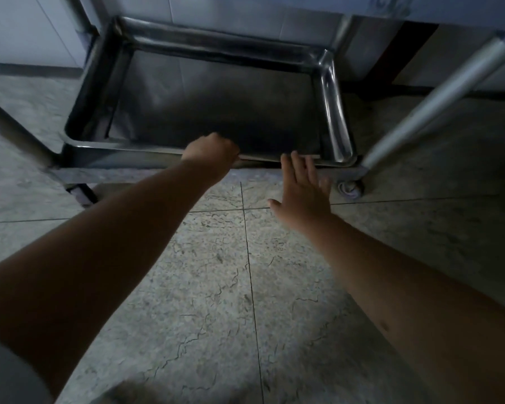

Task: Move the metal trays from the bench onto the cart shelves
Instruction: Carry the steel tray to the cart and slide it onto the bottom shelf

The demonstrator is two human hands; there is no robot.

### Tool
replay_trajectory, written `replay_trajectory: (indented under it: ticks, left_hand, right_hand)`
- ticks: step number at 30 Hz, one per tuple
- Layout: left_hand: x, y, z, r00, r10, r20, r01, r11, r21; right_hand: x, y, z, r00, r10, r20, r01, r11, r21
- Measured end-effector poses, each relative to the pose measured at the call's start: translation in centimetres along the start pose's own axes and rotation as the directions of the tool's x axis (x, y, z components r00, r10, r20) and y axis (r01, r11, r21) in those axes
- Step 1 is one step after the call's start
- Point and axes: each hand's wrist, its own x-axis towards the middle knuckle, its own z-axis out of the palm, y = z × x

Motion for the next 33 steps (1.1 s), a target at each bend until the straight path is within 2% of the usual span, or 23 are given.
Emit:
replay_trajectory:
  ticks: [2,5,9,13,21,27,31,33]
  left_hand:
    - [0.0,0.0,0.4,1.000,0.024,0.014,-0.024,0.999,-0.033]
    - [-2.2,-1.7,2.2,0.994,0.075,-0.079,-0.081,0.995,-0.064]
    - [-7.4,-6.4,5.5,0.991,-0.045,-0.126,0.070,0.978,0.199]
    - [-8.0,-8.6,6.6,0.994,-0.025,-0.106,0.054,0.957,0.285]
    - [-6.1,-8.0,5.9,0.994,-0.052,-0.092,0.075,0.960,0.268]
    - [-6.8,-5.3,6.4,0.992,-0.113,-0.047,0.117,0.988,0.097]
    - [-8.0,-3.9,6.7,0.993,-0.109,0.037,0.106,0.992,0.067]
    - [-8.5,-3.5,6.3,0.995,-0.103,0.012,0.102,0.993,0.062]
  right_hand:
    - [1.4,0.4,0.3,0.998,0.013,0.068,-0.012,1.000,-0.021]
    - [2.1,1.1,0.1,0.999,-0.037,0.040,0.040,0.997,-0.071]
    - [1.7,2.1,0.3,0.992,-0.119,0.039,0.122,0.988,-0.093]
    - [2.6,2.2,0.2,0.990,-0.132,0.058,0.137,0.986,-0.096]
    - [4.6,1.9,-1.5,0.980,-0.082,0.182,0.103,0.988,-0.111]
    - [4.1,-0.2,-1.2,0.951,0.010,0.309,-0.002,1.000,-0.026]
    - [1.9,-1.1,0.4,0.903,-0.080,0.422,0.104,0.994,-0.033]
    - [1.1,-1.4,0.6,0.894,-0.078,0.441,0.096,0.995,-0.020]
